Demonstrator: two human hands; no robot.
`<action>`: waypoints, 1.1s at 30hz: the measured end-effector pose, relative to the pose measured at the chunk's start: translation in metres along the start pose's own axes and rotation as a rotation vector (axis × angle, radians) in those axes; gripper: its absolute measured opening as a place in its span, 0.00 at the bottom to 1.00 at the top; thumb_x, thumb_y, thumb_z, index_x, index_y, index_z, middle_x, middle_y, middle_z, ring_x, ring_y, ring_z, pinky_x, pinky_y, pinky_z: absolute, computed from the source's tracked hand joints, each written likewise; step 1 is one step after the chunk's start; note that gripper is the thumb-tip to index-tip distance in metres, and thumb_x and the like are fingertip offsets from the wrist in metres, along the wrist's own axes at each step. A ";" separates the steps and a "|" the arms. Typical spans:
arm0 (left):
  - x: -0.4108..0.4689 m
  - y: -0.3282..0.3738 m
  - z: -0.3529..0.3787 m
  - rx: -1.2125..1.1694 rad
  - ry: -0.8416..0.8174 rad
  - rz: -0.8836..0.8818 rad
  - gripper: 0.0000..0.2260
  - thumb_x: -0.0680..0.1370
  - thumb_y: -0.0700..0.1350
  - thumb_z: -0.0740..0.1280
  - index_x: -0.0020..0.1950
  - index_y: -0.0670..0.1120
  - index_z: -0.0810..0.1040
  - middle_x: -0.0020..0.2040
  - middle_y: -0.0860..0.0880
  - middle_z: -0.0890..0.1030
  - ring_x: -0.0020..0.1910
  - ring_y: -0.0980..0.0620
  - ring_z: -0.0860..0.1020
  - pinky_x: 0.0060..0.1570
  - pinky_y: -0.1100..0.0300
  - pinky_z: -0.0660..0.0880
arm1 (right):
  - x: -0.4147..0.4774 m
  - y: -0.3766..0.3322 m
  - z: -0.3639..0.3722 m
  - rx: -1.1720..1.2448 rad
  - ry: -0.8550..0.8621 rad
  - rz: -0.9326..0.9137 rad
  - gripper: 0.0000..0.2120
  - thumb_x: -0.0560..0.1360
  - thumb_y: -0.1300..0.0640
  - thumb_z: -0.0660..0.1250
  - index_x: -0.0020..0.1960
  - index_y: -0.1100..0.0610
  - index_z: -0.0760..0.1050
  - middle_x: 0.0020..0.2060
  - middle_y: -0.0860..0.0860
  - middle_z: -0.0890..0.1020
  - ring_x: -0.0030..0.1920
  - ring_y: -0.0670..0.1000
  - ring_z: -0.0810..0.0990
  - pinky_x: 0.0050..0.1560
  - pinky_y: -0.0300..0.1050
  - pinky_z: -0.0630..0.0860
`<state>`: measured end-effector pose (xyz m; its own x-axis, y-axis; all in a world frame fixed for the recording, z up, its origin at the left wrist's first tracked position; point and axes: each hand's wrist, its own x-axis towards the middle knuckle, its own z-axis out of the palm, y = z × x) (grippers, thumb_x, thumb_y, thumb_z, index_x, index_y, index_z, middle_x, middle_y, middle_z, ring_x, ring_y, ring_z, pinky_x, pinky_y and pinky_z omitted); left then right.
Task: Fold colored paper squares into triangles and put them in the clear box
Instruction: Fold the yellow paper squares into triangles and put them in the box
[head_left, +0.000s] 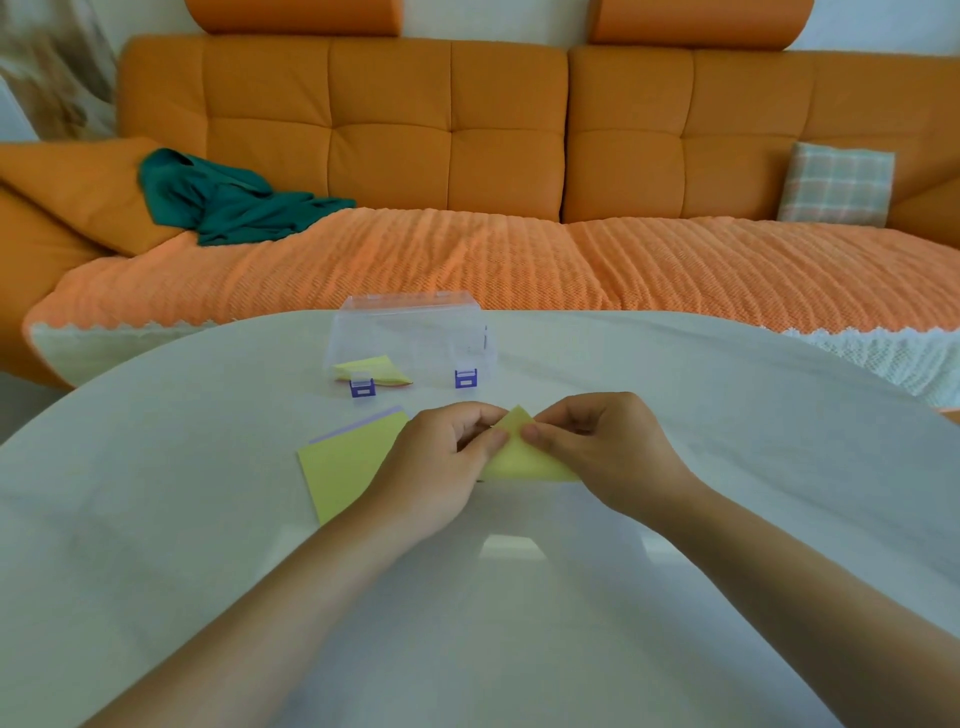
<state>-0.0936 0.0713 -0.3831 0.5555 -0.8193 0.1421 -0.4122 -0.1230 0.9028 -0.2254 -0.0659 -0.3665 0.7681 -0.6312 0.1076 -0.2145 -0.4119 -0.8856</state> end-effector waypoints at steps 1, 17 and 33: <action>0.000 -0.001 0.001 0.007 0.009 0.005 0.08 0.81 0.46 0.66 0.53 0.57 0.83 0.46 0.60 0.85 0.47 0.59 0.82 0.51 0.59 0.76 | 0.000 0.000 0.000 -0.002 0.006 0.003 0.06 0.73 0.47 0.75 0.37 0.45 0.84 0.31 0.47 0.83 0.28 0.44 0.73 0.27 0.36 0.68; -0.003 0.004 0.007 -0.081 0.081 0.044 0.15 0.79 0.43 0.69 0.48 0.65 0.84 0.45 0.60 0.86 0.46 0.60 0.84 0.51 0.62 0.79 | -0.002 -0.002 -0.001 0.046 -0.008 0.046 0.05 0.72 0.49 0.76 0.38 0.46 0.85 0.34 0.48 0.85 0.30 0.45 0.76 0.30 0.37 0.71; -0.006 0.007 0.010 -0.035 0.192 0.012 0.09 0.78 0.47 0.71 0.56 0.56 0.85 0.49 0.63 0.85 0.50 0.68 0.81 0.48 0.75 0.71 | -0.003 -0.003 -0.001 0.025 -0.013 0.010 0.05 0.75 0.51 0.74 0.41 0.44 0.86 0.36 0.42 0.85 0.34 0.43 0.80 0.35 0.36 0.75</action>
<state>-0.1066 0.0696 -0.3819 0.6801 -0.6979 0.2246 -0.3961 -0.0920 0.9136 -0.2273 -0.0638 -0.3638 0.7737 -0.6267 0.0932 -0.2070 -0.3891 -0.8977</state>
